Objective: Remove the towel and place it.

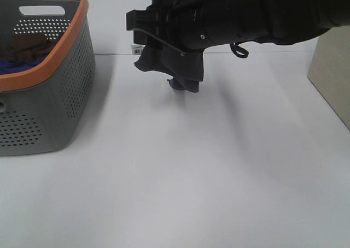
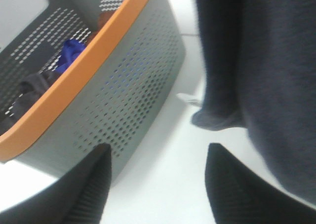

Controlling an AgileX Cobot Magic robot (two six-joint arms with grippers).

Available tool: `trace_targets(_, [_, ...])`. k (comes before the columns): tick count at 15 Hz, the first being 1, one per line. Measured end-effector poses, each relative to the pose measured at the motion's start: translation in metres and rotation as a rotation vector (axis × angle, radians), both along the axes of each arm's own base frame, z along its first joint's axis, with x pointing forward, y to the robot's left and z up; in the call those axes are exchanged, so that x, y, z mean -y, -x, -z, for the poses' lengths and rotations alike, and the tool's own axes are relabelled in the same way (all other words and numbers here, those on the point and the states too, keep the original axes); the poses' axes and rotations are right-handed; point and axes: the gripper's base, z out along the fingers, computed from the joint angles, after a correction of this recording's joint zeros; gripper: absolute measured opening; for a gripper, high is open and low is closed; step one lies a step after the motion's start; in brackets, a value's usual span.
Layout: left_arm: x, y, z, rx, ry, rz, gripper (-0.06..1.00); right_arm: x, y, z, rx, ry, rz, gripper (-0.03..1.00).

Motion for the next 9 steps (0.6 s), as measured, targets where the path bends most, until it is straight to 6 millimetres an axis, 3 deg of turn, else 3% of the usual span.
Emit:
trace_targets(3, [0.0, 0.0, 0.0, -0.002, 0.003, -0.001, 0.0, -0.003, 0.004, 0.0, -0.02, -0.011, -0.051, 0.45])
trace_targets(7, [0.0, 0.0, 0.0, -0.005, 0.008, -0.002, 0.0, 0.013, -0.016, 0.006, 0.109, 0.113, 0.158, 0.45])
trace_targets(9, [0.0, 0.0, 0.0, -0.005, 0.008, -0.002, 0.0, 0.01, -0.023, 0.001, 0.134, 0.106, 0.176, 0.45])
